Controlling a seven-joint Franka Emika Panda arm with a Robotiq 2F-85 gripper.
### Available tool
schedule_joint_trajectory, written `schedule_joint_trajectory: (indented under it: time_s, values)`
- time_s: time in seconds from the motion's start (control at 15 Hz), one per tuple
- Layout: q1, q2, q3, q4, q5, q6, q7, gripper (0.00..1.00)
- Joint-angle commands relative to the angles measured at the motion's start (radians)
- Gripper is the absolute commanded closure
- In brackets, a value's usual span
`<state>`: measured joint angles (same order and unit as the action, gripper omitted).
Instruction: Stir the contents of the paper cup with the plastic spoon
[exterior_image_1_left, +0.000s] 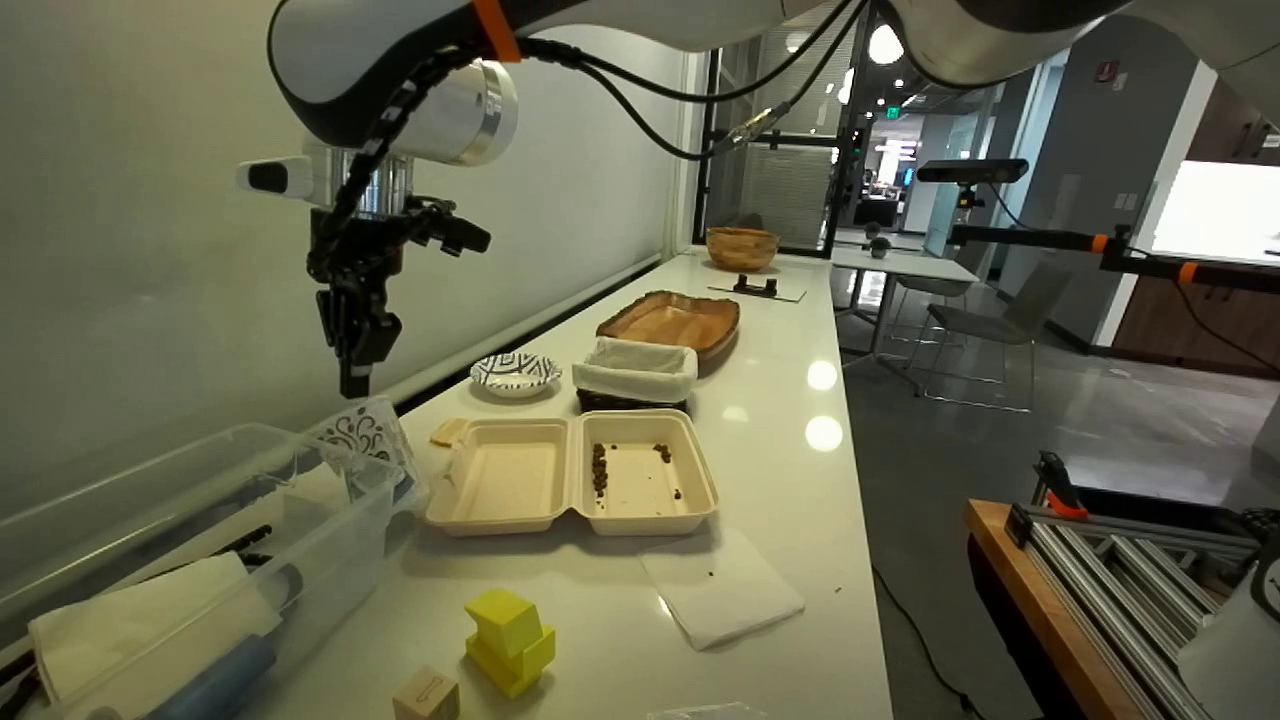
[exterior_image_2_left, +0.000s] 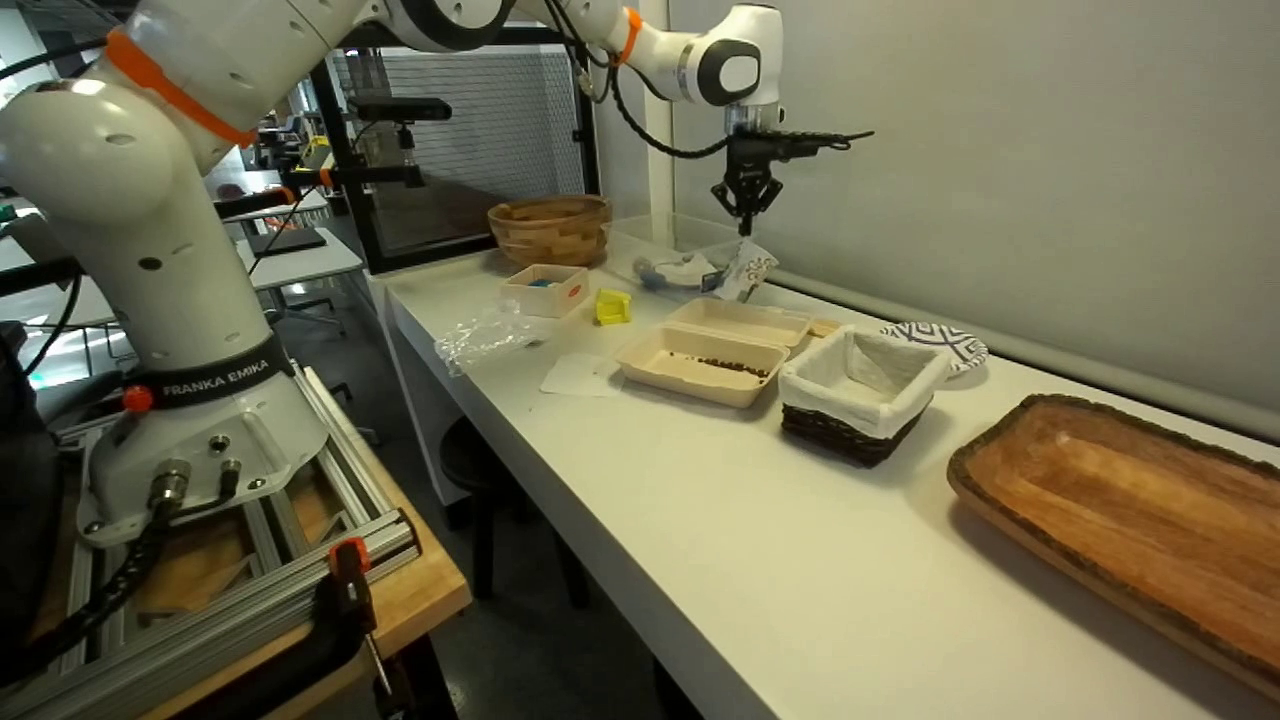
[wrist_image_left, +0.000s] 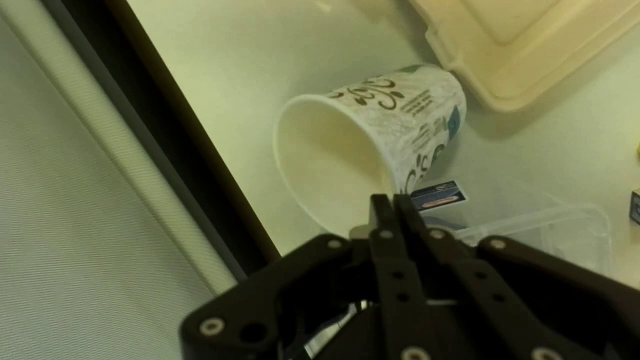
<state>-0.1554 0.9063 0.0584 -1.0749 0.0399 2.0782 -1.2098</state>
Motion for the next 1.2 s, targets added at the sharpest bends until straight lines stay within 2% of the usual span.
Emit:
schedule_joint_trajectory:
  time_s: [0.0, 0.4, 0.8, 0.93, 1.13]
  values:
    - [0.006, -0.03, -0.014, -0.068, -0.053, 0.081, -0.007, 0.99]
    - [0.01, -0.039, -0.033, -0.094, -0.106, 0.175, 0.005, 0.99]
    - [0.02, -0.055, -0.072, -0.148, -0.177, 0.339, 0.038, 0.99]
    - [0.021, -0.065, -0.08, -0.169, -0.188, 0.348, 0.053, 0.99]
    - [0.033, -0.092, -0.102, -0.198, -0.205, 0.295, 0.11, 0.99]
